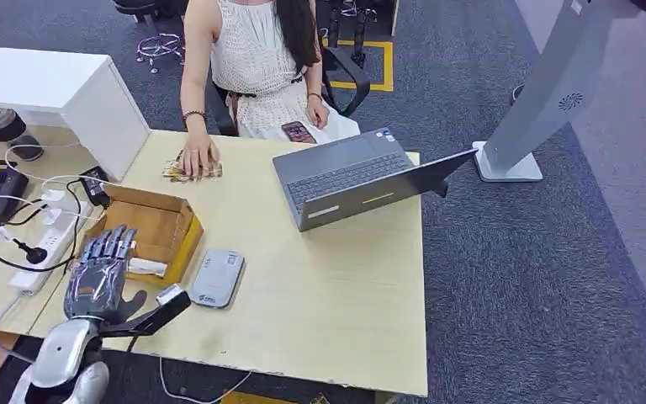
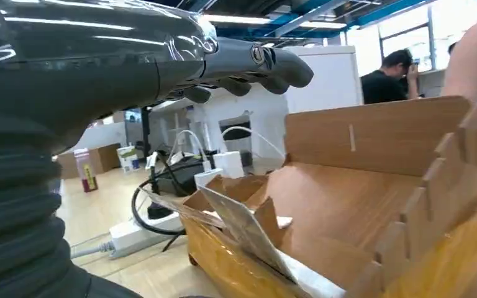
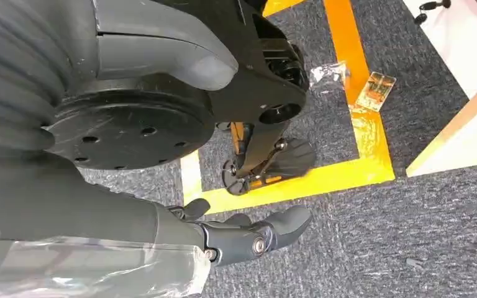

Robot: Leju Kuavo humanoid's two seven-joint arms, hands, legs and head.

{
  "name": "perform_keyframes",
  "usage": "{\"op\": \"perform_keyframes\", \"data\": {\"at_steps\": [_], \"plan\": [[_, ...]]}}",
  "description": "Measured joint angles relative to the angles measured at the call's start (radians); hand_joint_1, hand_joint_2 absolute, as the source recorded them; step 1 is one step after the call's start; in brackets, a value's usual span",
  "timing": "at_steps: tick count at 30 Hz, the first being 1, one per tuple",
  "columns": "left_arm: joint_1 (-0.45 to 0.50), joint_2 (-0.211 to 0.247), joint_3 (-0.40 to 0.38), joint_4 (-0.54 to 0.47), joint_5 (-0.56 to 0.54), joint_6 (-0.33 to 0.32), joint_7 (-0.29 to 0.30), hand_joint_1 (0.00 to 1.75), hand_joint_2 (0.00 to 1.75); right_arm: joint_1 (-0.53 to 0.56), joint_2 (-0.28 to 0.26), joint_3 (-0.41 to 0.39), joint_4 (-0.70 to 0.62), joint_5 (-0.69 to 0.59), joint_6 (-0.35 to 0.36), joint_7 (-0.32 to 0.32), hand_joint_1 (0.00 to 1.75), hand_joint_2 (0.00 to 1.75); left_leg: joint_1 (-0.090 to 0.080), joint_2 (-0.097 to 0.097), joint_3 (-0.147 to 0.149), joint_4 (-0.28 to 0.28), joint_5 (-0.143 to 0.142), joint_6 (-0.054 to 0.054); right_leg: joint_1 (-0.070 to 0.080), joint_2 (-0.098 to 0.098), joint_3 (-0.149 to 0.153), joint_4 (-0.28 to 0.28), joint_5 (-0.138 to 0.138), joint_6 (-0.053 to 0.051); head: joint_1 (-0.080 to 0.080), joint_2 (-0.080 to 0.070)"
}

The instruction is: Pass the card to the sensor for recognition and then transmit it.

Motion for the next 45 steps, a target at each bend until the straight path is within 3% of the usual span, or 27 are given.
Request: {"op": "perform_keyframes", "data": {"at_steps": [13, 14, 15, 45], "plan": [[-0.014, 0.016, 0.063, 0.041, 0.055, 0.0, -0.024, 0.0, 1.75, 0.0, 0.0, 0.0, 0.0, 0.014, -0.011, 0.005, 0.0, 1.75, 0.0, 0.0, 0.0, 0.0, 0.0, 0.0, 0.0, 0.0, 0.0, 0.0, 0.0, 0.0, 0.0, 0.0], [-0.015, 0.017, 0.063, 0.043, 0.056, 0.0, -0.026, 0.17, 1.75, 0.0, 0.0, -0.001, 0.0, 0.014, -0.011, 0.005, 0.0, 1.75, 0.0, 0.0, 0.0, 0.0, 0.0, 0.0, 0.0, 0.0, 0.0, 0.0, 0.0, 0.0, 0.0, 0.0], [-0.015, 0.016, 0.064, 0.044, 0.056, 0.0, -0.027, 1.75, 1.75, 0.0, 0.0, -0.001, 0.0, 0.016, -0.011, 0.005, 0.0, 1.75, 0.0, 0.0, 0.0, 0.0, 0.0, 0.0, 0.0, 0.0, 0.0, 0.0, 0.0, 0.0, 0.0, 0.0], [-0.009, 0.024, 0.065, 0.068, 0.057, -0.013, -0.045, 1.75, 1.75, 0.001, -0.01, -0.024, 0.0, 0.026, 0.007, 0.003, 0.0, 1.75, 0.0, 0.0, 0.0, 0.0, 0.0, 0.0, 0.0, 0.0, 0.0, 0.0, 0.0, 0.0, 0.0, 0.0]]}}
